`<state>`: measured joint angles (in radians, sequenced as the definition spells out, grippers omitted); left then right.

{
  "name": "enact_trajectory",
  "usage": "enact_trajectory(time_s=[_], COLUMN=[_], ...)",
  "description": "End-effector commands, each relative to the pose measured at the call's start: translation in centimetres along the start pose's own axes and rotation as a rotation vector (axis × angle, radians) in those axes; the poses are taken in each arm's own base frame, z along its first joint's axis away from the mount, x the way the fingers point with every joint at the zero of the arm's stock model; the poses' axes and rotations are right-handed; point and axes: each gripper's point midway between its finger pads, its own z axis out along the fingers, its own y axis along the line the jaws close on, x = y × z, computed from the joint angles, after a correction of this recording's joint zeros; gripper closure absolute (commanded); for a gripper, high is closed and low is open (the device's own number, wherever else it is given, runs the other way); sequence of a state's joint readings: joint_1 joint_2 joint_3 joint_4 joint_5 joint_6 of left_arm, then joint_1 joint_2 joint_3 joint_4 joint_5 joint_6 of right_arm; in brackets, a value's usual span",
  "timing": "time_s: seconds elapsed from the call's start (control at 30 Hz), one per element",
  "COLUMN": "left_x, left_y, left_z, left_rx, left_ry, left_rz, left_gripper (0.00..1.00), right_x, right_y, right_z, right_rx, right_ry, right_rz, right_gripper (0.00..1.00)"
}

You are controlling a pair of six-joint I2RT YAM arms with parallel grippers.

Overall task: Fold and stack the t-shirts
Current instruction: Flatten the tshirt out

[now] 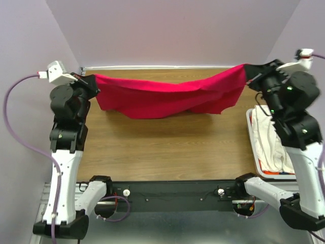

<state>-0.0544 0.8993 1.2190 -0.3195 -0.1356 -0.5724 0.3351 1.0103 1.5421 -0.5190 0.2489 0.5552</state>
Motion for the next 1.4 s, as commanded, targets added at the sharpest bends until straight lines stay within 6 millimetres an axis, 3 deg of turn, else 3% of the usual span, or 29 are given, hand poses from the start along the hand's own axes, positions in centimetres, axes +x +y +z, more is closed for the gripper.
enact_trajectory(time_s=[0.0, 0.13, 0.2, 0.33, 0.37, 0.4, 0.47, 0.53, 0.6, 0.63, 0.67, 0.7, 0.73, 0.77, 0.8, 0.83, 0.87, 0.9, 0.93, 0.97, 1.0, 1.03, 1.1, 1.2, 1.23, 1.27, 1.3, 1.33, 1.37], left_x=[-5.2, -10.7, -11.1, -8.8, -8.0, -7.2, -4.6, -3.7, -1.4, -1.1, -1.1, -1.2, -3.8, -2.7, -3.7, -7.1, -7.0, -8.1, -11.3, -11.3, -12.1, -13.6, -14.0, -12.4, -10.1, -9.6, -8.4, -5.0, -4.8], left_y=[-3.8, -6.6, -6.9, -6.5, -6.3, -6.1, -5.3, -5.0, -4.0, -4.5, -4.7, -5.1, -7.0, -7.0, -7.4, -9.4, -9.3, -9.7, -11.0, -11.1, -11.5, -10.9, -10.8, -9.6, -8.3, -8.0, -7.3, -5.3, -5.1], left_z=[-3.7, -6.1, -5.2, -1.1, -0.1, 0.7, 3.9, 6.2, 10.1, 12.6, 13.8, 15.0, 15.5, 17.6, 18.3, 17.9, 19.3, 19.4, 18.5, 18.8, 18.6, 18.4, 18.1, 18.1, 18.9, 18.4, 18.5, 19.2, 18.4], left_rx=[0.135, 0.207, 0.202, 0.190, 0.187, 0.188, 0.172, 0.165, 0.132, 0.151, 0.164, 0.176, 0.223, 0.233, 0.251, 0.291, 0.284, 0.291, 0.319, 0.319, 0.328, 0.321, 0.324, 0.303, 0.276, 0.272, 0.254, 0.211, 0.212], left_ry=[-0.101, -0.225, -0.228, -0.175, -0.161, -0.149, -0.105, -0.107, -0.063, -0.067, -0.068, -0.066, -0.111, -0.082, -0.096, -0.151, -0.146, -0.168, -0.235, -0.227, -0.242, -0.270, -0.274, -0.234, -0.187, -0.176, -0.153, -0.081, -0.087], left_rz=[-0.032, -0.048, -0.053, -0.069, -0.072, -0.078, -0.081, -0.080, -0.051, -0.042, -0.034, -0.026, -0.023, -0.013, -0.006, -0.004, 0.002, 0.013, 0.018, 0.023, 0.029, 0.037, 0.035, 0.030, 0.025, 0.021, 0.016, 0.011, 0.000], left_gripper=[1.00, 1.00, 1.00, 1.00, 1.00, 1.00, 1.00, 1.00, 1.00, 1.00, 1.00, 1.00, 1.00, 1.00, 1.00, 1.00, 1.00, 1.00, 1.00, 1.00, 1.00, 1.00, 1.00, 1.00, 1.00, 1.00, 1.00, 1.00, 1.00], right_x=[-5.3, -9.5, -10.0, -6.3, -6.6, -4.3, -2.7, 1.1, -0.3, 2.5, -1.0, -1.0, -0.6, -1.8, -4.9, -6.2, -7.7, -9.5, -9.6, -10.4, -13.3, -13.5, -13.4, -10.8, -9.9, -6.2, -4.6, -4.6, -2.3], right_y=[2.1, 4.5, 5.4, 5.3, 5.4, 4.9, 4.7, 3.6, 4.4, 2.8, 4.7, 4.8, 4.5, 4.6, 5.9, 5.8, 6.1, 6.7, 6.3, 6.2, 7.3, 7.1, 7.0, 5.3, 4.9, 3.0, 2.3, 2.1, 1.0], right_z=[-3.6, -4.7, -3.3, 4.0, 4.1, 7.2, 10.4, 15.5, 17.9, 21.6, 21.7, 22.9, 24.6, 24.9, 23.9, 23.7, 23.0, 22.2, 22.1, 21.5, 18.8, 18.0, 17.1, 16.9, 16.7, 17.9, 18.0, 16.4, 16.5], right_rx=[-0.063, -0.122, -0.132, -0.080, -0.085, -0.057, -0.046, -0.020, -0.058, -0.030, -0.071, -0.080, -0.077, -0.081, -0.107, -0.102, -0.103, -0.119, -0.110, -0.100, -0.124, -0.119, -0.117, -0.084, -0.079, -0.050, -0.042, -0.041, -0.025], right_ry=[-0.100, -0.185, -0.183, -0.083, -0.094, -0.046, -0.028, 0.042, 0.009, 0.058, -0.028, -0.037, -0.044, -0.079, -0.160, -0.197, -0.236, -0.300, -0.305, -0.332, -0.408, -0.411, -0.401, -0.328, -0.305, -0.217, -0.179, -0.174, -0.124], right_rz=[-0.036, -0.041, -0.058, -0.114, -0.119, -0.138, -0.164, -0.191, -0.186, -0.210, -0.200, -0.208, -0.213, -0.213, -0.205, -0.203, -0.204, -0.199, -0.204, -0.212, -0.199, -0.208, -0.210, -0.207, -0.200, -0.194, -0.184, -0.166, -0.142], right_gripper=[1.00, 1.00, 1.00, 1.00, 1.00, 1.00, 1.00, 1.00, 1.00, 1.00, 1.00, 1.00, 1.00, 1.00, 1.00, 1.00, 1.00, 0.99, 1.00, 1.00, 0.99, 1.00, 1.00, 1.00, 0.99, 1.00, 1.00, 1.00, 0.99])
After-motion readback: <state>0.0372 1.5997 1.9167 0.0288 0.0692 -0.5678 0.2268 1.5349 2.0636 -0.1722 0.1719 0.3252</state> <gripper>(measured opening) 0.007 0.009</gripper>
